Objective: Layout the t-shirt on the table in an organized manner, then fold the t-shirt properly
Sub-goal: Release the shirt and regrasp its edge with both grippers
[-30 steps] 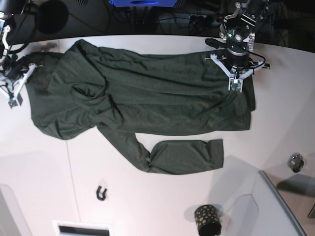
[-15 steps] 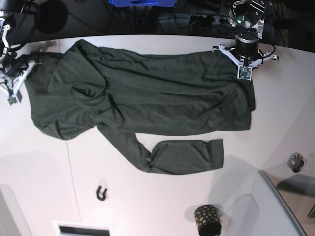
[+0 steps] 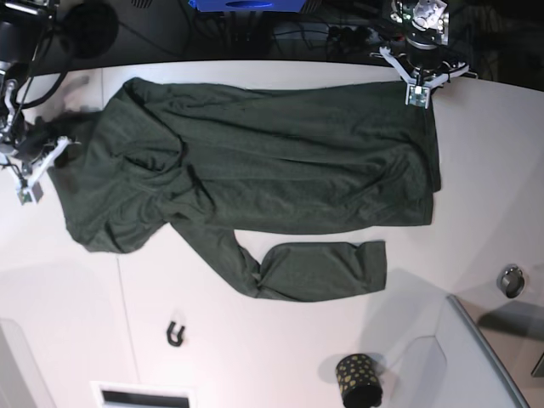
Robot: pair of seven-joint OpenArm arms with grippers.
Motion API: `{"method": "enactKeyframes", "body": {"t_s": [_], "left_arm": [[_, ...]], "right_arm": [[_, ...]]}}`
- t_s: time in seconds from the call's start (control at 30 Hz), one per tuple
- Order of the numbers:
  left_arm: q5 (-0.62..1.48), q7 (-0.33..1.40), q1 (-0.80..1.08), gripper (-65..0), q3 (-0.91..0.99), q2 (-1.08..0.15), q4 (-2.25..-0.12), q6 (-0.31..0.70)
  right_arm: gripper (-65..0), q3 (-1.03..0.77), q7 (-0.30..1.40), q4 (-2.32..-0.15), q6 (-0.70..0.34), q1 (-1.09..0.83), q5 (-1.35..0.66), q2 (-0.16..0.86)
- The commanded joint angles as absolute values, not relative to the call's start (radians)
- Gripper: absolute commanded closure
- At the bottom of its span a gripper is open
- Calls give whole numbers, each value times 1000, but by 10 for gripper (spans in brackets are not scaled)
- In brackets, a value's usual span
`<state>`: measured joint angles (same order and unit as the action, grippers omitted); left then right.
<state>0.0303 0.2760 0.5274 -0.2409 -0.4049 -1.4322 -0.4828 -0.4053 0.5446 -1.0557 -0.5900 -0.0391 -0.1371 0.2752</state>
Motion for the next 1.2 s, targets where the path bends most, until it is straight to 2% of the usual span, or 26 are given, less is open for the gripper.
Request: {"method": "enactKeyframes", "body": {"t_s": [0.0, 0.23, 0.5, 0.6, 0.7, 0.83, 0.93, 1.17], "left_arm": [[31, 286, 527, 0, -236, -421, -1431, -487], [31, 288, 490, 0, -236, -450, -1429, -487], [35, 294, 467, 0, -246, -444, -1491, -464], [42, 295, 476, 0, -239, -443, -1575, -433], [35, 332, 484, 0, -234, -444, -1630, -432], [35, 374, 479, 0, -232, -447, -1670, -432], [33, 375, 453, 0, -232, -443, -1661, -432], [33, 375, 343, 0, -234, -421, -1601, -432]], "right_arm": [[-14, -400, 608, -1009, -581, -48, -81, 288], [-14, -398, 552, -894, -575, 25, -79, 355], [-14, -397, 550, -869, -575, 85, -79, 420], [-14, -398, 559, -963, -579, 73, -79, 421], [-14, -407, 588, -1194, -579, -35, -85, 412], [-14, -401, 753, -1541, -581, -196, -108, 312], [-14, -351, 780, -1718, -582, -308, -134, 200], [-14, -209, 789, -1750, -581, -354, -124, 105]]}}
